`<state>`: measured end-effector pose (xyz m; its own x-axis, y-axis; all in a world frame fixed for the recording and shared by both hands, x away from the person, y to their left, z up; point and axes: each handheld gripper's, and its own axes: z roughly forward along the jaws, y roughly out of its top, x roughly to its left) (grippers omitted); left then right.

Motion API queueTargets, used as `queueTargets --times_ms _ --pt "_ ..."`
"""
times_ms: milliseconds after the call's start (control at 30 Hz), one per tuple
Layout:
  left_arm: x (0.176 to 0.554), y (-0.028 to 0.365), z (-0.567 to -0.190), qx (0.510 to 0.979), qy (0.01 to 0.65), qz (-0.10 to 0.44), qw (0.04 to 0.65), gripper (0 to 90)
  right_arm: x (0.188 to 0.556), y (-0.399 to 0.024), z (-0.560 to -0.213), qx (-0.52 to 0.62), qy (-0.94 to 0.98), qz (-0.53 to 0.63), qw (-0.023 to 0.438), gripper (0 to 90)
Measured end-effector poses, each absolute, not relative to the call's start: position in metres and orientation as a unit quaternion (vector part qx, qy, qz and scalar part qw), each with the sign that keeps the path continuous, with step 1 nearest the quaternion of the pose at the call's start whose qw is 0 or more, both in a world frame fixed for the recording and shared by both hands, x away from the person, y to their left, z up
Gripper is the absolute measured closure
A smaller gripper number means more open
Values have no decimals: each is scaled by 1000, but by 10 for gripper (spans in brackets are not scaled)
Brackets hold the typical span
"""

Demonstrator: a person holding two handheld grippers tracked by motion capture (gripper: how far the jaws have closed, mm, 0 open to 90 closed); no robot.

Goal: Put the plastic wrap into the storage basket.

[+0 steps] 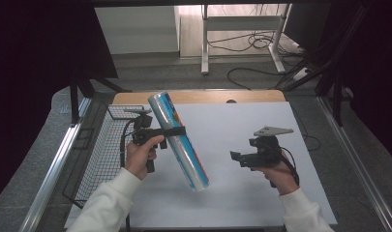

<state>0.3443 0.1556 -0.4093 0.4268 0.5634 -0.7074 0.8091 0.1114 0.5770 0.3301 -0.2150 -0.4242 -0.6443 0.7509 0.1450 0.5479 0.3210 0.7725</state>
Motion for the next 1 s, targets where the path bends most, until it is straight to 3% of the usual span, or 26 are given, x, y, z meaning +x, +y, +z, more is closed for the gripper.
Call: queueTargets --times_ms 1000 --pt "343 187 -353 735 530 -35 422 319 335 -227 -435 434 797 403 117 106"
